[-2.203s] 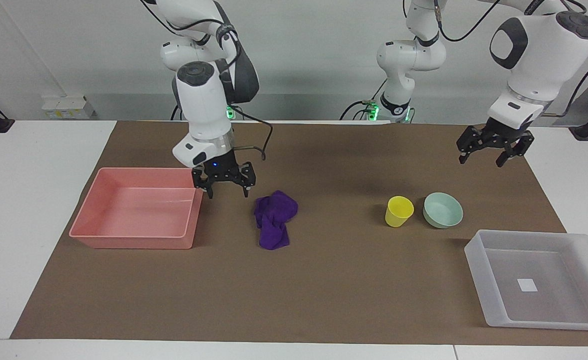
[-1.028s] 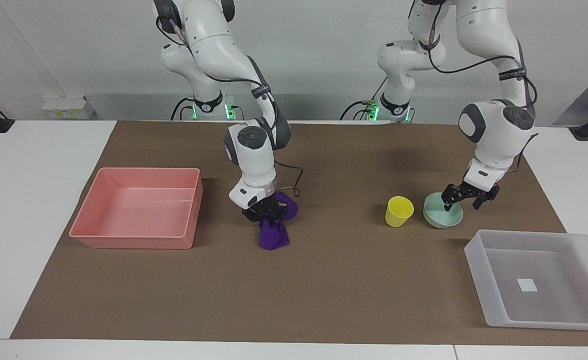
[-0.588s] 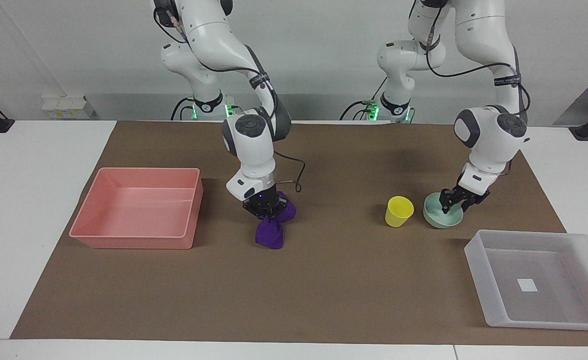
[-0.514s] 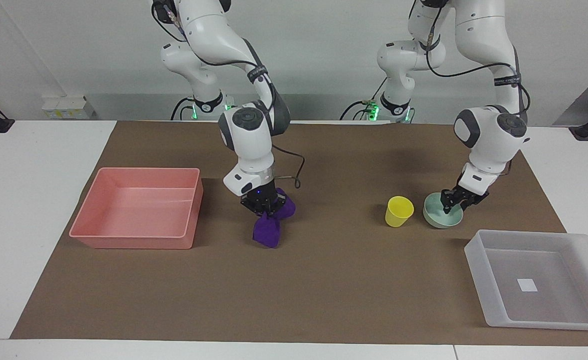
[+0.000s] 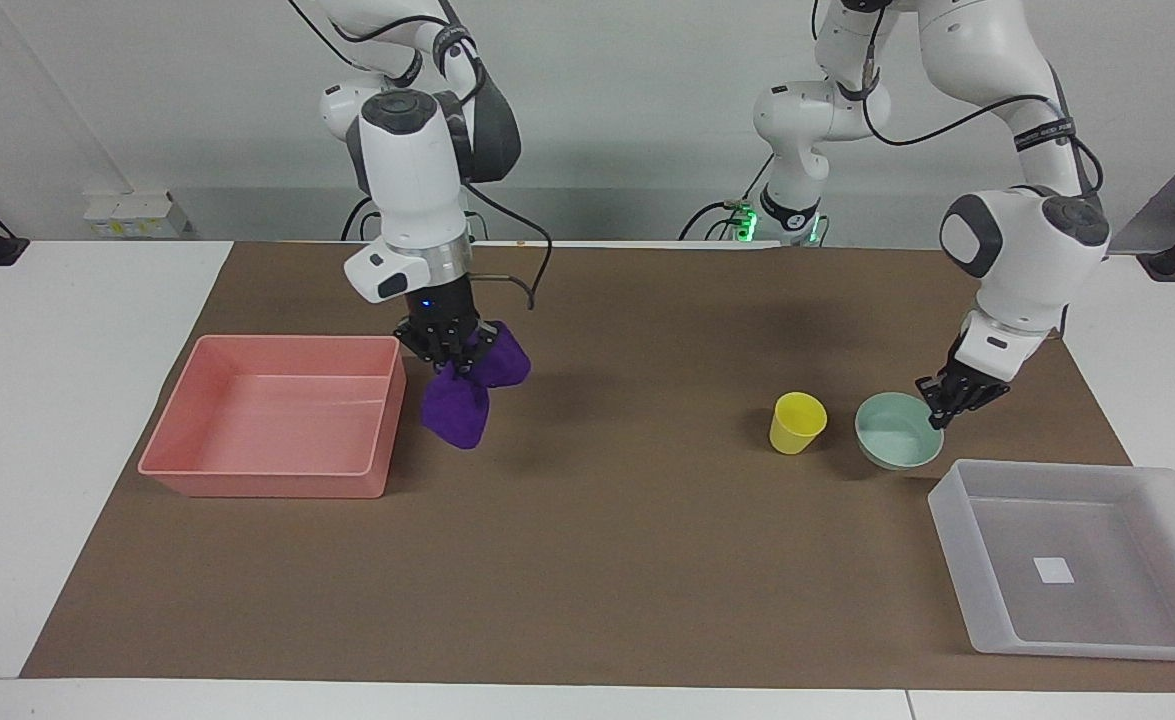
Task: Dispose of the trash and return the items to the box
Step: 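Carry the cloth into the pink box while the left gripper lifts the bowl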
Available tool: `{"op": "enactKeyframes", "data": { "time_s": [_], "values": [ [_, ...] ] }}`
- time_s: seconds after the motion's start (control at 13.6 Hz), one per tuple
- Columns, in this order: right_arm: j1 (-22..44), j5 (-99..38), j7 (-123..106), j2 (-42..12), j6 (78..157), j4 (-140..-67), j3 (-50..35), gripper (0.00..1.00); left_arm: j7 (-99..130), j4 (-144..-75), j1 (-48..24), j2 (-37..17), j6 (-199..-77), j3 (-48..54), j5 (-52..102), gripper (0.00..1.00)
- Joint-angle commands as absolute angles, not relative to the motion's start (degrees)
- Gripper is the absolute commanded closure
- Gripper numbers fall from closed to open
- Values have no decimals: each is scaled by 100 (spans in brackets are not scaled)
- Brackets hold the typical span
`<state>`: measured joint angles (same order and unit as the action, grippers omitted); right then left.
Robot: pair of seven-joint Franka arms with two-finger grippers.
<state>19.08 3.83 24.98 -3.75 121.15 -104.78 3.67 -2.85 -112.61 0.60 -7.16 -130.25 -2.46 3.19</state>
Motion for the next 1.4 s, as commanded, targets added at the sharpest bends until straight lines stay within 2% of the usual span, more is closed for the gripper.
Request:
{"op": "enactKeyframes", "data": {
  "time_s": [0.0, 0.29, 0.44, 0.66, 0.95, 1.25, 1.32],
  "values": [
    [1338, 466, 1700, -106, 11796, -10521, 325, 100, -290, -10216, 193, -1220, -12665, -220, 369, 100],
    [301, 439, 170, -44, 11768, -10810, 325, 100, -264, -9100, 351, -1835, -12647, -229, 325, 100],
    [-165, 439, -367, -158, 12057, -11011, 325, 100, -264, -8284, 509, -2379, -12621, -229, 212, 100],
    [-509, 405, -615, -404, 12506, -11363, 325, 100, -255, -7175, 728, -3276, -12682, -220, -105, 100],
    [-510, 352, -536, -729, 13532, -12109, 316, 100, -246, -7198, 843, -3734, -13366, -220, -123, 100],
    [-554, 352, -563, -817, 13719, -12296, 316, 99, -246, -7988, 1002, -3683, -13974, -229, -193, 100],
    [-554, 352, -563, -817, 13720, -12296, 316, 70, -246, -8050, 1002, -3630, -13948, -229, -193, 100]
  ]
}}
